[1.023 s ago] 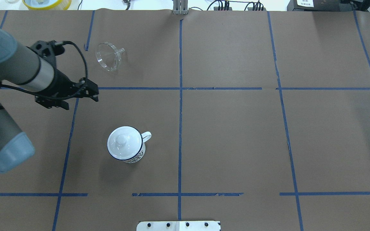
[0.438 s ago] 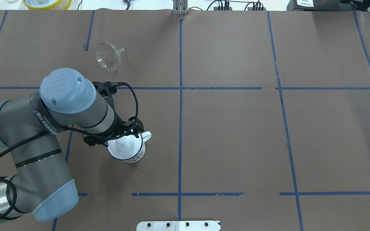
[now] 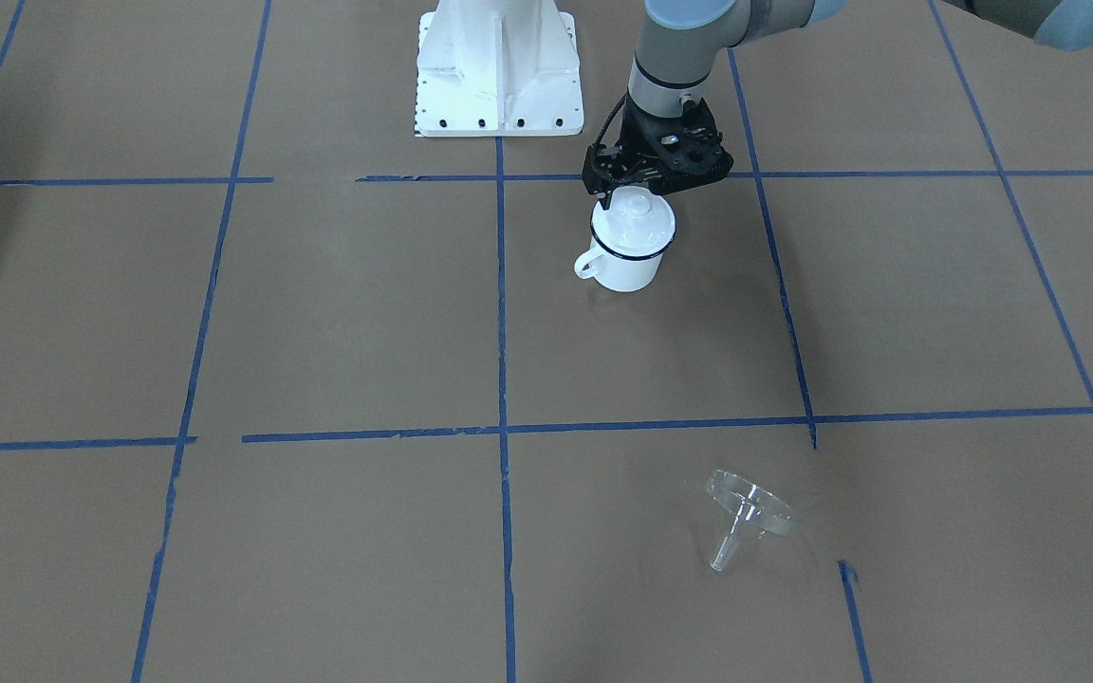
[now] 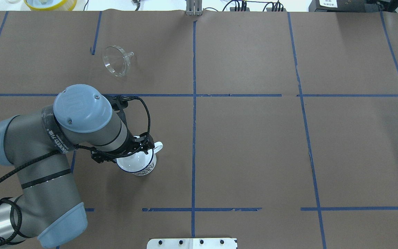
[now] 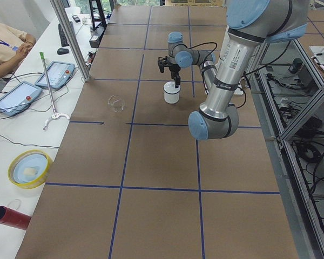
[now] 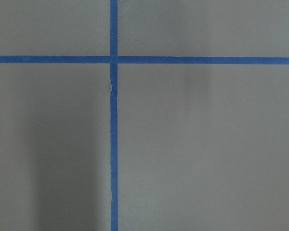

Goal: Place funnel on cup
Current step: 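Lower the left gripper and grasp the lid's knob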

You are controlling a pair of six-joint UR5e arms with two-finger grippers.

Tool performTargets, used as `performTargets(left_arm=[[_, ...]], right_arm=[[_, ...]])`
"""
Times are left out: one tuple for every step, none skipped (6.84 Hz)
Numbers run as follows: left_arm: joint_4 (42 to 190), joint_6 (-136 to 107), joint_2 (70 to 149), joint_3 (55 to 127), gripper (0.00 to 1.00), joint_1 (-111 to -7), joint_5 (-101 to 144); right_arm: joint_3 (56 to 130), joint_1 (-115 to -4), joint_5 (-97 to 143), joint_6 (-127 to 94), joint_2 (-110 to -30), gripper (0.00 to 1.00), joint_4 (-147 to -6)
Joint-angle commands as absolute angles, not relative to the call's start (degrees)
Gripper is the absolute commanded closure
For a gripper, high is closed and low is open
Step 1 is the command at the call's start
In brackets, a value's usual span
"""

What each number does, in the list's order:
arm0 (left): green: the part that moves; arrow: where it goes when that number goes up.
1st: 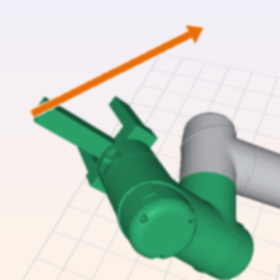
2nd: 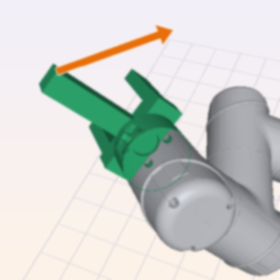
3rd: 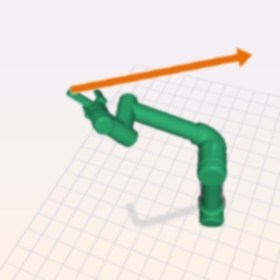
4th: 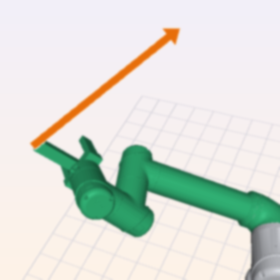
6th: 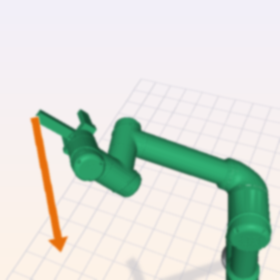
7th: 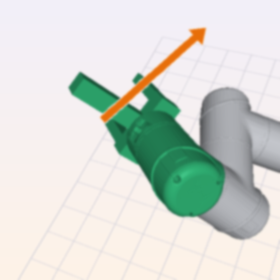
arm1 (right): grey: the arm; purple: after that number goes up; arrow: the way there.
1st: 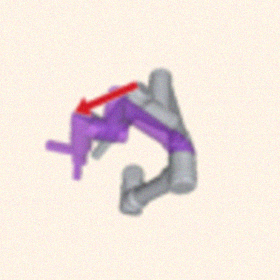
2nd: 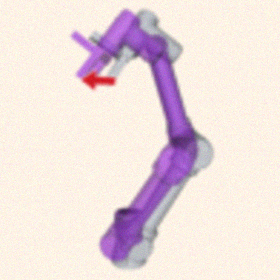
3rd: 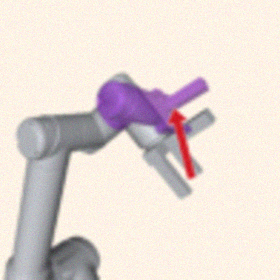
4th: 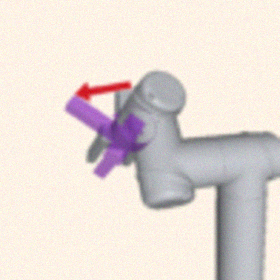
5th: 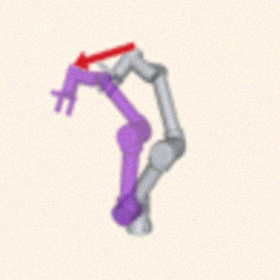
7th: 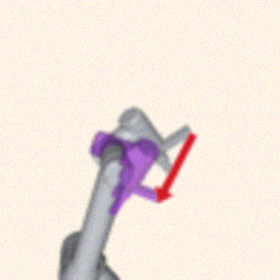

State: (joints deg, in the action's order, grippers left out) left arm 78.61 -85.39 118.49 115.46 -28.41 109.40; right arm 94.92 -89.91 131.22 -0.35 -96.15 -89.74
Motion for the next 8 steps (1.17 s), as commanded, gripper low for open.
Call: performTargets(left_arm=[[78.6, -85.3, 118.7, 115.4, 0.1, -28.4, 108.0], [78.6, -85.3, 118.7, 115.4, 0.18, -28.3, 108.0], [78.6, -85.3, 119.3, 115.1, 0.33, -28.4, 108.0], [78.6, -85.3, 119.3, 115.0, 0.52, -28.4, 107.9], [78.5, -85.3, 119.3, 115.2, 0.75, -28.4, 108.0], [78.5, -85.3, 119.3, 115.4, 0.93, -28.4, 108.0], [78.5, -85.3, 119.3, 115.5, 1.0, -28.5, 108.0], [78.5, -85.3, 119.3, 115.7, 1.0, -28.7, 108.0]], right_arm=[[94.9, -89.9, 131.2, -0.4, -96.2, 0.0, -89.7], [94.9, -89.9, 131.2, -0.4, -96.2, 0.0, -89.7], [94.9, -89.9, 131.2, -0.4, -96.2, 0.0, -89.7], [94.9, -89.9, 131.2, -0.4, -96.2, 0.0, -89.7], [94.8, -89.9, 131.2, -0.4, -96.2, 0.0, -89.7], [94.9, -89.9, 131.2, -0.4, -96.2, 0.0, -89.7], [94.9, -89.9, 131.2, -0.4, -96.2, 0.0, -89.7], [94.9, -89.9, 131.2, -0.4, -96.2, 0.0, -89.7]])
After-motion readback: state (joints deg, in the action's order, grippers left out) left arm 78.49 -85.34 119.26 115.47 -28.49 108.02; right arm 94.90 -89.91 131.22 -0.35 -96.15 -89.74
